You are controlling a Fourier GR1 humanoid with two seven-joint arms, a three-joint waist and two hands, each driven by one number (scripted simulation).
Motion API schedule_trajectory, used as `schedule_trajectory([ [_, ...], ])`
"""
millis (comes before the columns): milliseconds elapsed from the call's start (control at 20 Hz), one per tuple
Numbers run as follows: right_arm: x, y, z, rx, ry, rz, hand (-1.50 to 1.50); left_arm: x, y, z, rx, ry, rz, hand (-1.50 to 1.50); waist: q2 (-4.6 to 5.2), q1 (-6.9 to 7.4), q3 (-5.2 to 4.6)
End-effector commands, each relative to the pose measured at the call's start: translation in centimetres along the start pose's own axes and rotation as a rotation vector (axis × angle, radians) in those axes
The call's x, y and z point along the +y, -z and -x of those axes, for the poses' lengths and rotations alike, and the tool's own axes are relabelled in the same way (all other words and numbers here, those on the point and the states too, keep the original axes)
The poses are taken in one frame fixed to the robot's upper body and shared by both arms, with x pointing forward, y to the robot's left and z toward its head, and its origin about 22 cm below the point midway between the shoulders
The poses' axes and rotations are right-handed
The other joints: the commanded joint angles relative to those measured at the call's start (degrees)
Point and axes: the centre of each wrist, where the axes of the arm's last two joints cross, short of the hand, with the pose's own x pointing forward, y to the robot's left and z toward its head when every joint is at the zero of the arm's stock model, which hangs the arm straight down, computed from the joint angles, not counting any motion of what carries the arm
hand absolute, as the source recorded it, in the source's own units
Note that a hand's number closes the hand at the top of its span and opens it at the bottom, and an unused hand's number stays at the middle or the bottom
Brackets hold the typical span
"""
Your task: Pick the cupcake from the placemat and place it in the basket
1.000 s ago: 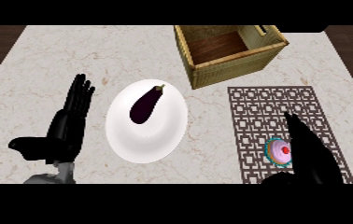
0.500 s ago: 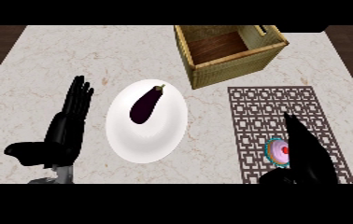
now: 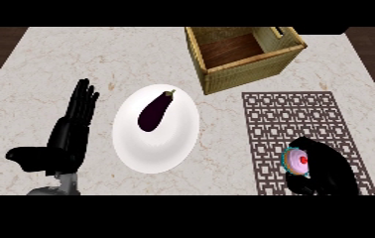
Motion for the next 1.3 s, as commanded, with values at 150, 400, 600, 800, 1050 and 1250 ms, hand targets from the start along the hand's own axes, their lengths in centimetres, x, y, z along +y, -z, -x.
schedule_trajectory([
  [150,-0.6,1.6,-2.0,-0.046,-0.083,-0.003,1.5,0.0,-0.6,1.2,-0.024,0.01,0.003,0.0,0.01,0.15,-0.01],
  [400,1.1,0.9,-1.4,-0.069,-0.123,0.019,1.5,-1.2,0.2,2.2,-0.011,0.007,0.0,0.0,0.02,-0.09,-0.01],
  [600,4.2,-2.5,-7.3,-0.333,-0.195,0.01,1.5,-0.2,0.6,0.4,0.001,0.005,0.016,0.0,0.27,1.79,0.0],
  [800,4.7,-6.5,-14.0,-0.73,-0.319,-0.038,1.5,-2.7,1.1,-0.2,-0.032,-0.01,0.101,0.0,1.27,7.34,-0.03],
  [1050,7.1,-7.3,-19.4,-0.882,-0.292,0.055,1.5,-2.4,0.9,-0.3,-0.005,-0.028,0.075,0.0,0.63,3.96,0.05],
  [1250,5.4,-9.3,-20.8,-0.976,-0.087,0.027,1.5,-1.5,1.3,-0.3,-0.005,-0.025,0.047,0.0,0.28,2.4,0.02],
])
